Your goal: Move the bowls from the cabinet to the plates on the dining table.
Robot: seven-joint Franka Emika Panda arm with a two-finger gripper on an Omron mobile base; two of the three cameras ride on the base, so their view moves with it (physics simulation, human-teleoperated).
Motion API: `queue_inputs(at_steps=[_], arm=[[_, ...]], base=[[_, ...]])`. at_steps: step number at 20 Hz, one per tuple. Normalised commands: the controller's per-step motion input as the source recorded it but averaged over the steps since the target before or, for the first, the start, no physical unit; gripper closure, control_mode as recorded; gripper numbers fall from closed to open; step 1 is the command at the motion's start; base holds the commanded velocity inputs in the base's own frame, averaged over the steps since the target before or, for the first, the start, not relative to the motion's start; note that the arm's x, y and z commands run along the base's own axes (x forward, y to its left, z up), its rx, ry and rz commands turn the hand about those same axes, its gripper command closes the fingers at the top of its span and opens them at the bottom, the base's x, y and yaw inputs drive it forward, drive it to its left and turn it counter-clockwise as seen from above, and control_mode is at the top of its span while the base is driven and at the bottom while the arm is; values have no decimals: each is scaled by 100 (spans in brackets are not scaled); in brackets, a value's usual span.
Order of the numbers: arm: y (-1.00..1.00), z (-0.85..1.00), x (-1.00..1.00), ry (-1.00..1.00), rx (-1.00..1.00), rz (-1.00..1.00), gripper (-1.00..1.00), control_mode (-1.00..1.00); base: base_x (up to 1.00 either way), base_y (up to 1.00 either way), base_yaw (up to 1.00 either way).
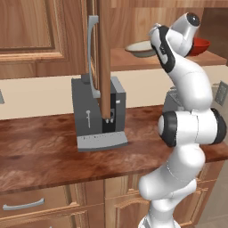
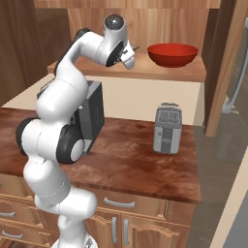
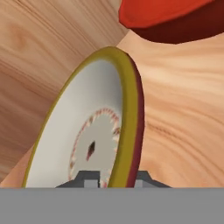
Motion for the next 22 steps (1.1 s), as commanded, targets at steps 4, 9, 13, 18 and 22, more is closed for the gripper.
queue_inputs(at_steps=[4, 9, 13, 18, 22], arm=[[0, 7, -34, 0, 4, 0, 100, -100], [0, 0, -35, -3, 3, 0, 100, -100], [0, 0, -40, -6, 4, 0, 100, -100], [0, 13, -51, -8, 2, 0, 100, -100], [-1, 12, -63, -7, 1, 0, 100, -100]], base=[[0, 0, 0], [0, 0, 0], [0, 0, 0], [0, 0, 0], [0, 0, 0]])
